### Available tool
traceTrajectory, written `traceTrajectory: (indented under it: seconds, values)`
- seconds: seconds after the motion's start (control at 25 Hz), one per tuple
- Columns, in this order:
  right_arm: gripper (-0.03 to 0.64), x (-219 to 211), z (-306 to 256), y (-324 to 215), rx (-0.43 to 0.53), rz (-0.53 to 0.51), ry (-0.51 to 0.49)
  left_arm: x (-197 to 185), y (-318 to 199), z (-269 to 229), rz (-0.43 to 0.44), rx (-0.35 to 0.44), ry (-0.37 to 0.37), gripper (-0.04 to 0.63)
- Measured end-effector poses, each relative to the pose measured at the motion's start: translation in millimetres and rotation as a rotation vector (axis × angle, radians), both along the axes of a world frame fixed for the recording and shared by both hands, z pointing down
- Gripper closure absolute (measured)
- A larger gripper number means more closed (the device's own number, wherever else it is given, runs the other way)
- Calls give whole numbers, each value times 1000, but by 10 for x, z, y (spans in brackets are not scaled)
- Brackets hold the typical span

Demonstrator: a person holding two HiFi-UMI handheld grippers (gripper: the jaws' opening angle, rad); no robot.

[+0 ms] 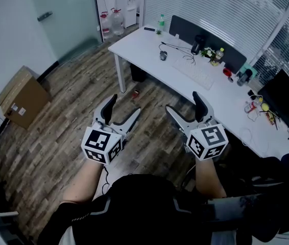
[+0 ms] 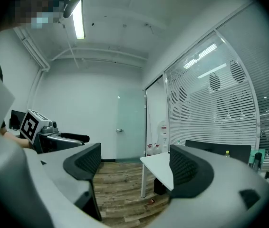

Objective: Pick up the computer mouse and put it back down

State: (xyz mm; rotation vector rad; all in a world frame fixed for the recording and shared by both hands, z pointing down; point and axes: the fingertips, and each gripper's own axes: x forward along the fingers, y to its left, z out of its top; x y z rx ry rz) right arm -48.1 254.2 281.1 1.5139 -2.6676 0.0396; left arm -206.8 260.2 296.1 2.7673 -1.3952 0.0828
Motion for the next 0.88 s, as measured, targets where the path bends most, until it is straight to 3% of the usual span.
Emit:
traceTrajectory:
  seconds: [0.48, 0.88]
  values:
    - [186, -376, 53, -251, -14, -2, 17, -430, -261, 72, -3, -6, 17, 239]
    - [186, -522, 68, -1129, -15, -75, -1, -462, -990, 116, -8, -43, 7, 239]
